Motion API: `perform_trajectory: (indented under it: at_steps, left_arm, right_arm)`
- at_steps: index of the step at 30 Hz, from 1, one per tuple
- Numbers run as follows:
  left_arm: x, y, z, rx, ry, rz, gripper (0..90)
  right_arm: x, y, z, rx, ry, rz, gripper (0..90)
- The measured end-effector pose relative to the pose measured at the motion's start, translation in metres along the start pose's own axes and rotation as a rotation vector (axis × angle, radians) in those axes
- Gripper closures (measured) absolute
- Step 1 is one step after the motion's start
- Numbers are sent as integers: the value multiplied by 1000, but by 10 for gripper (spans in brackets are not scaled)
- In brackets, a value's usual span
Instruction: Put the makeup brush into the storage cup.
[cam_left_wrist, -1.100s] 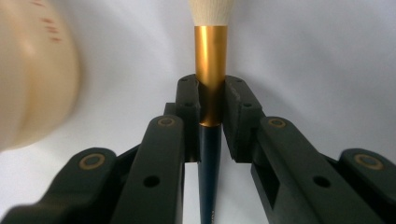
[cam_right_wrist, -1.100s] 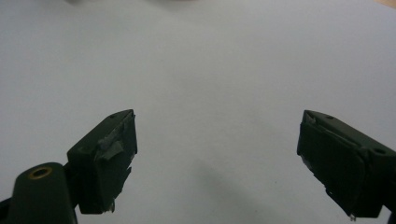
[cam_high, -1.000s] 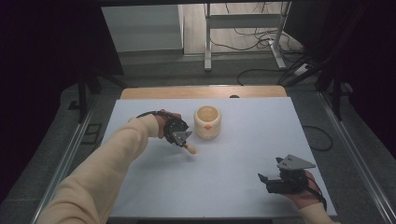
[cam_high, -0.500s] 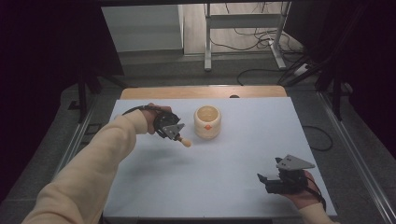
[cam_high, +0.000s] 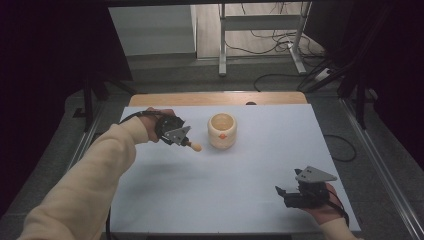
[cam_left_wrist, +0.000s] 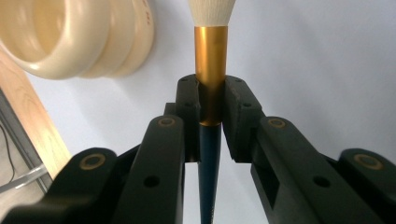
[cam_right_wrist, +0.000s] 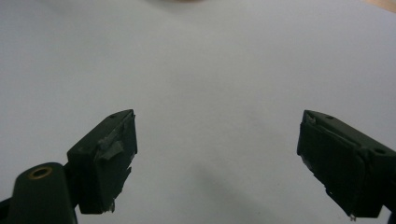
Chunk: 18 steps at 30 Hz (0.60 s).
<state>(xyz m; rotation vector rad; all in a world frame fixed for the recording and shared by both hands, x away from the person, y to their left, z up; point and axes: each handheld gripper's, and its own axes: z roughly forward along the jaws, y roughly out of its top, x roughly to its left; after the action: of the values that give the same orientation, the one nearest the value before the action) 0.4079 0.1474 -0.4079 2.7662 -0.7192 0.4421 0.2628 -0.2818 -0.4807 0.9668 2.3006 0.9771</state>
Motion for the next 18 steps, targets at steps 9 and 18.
perform_trajectory:
  at_steps: [9,18]
  left_arm:
    - [-7,1,-16,-37,56,-64,786]
    - [-14,-2,-20,-79,77,-160,786]
  right_arm:
    - [1,0,0,1,-2,-3,126]
    - [1,0,1,5,-1,-2,126]
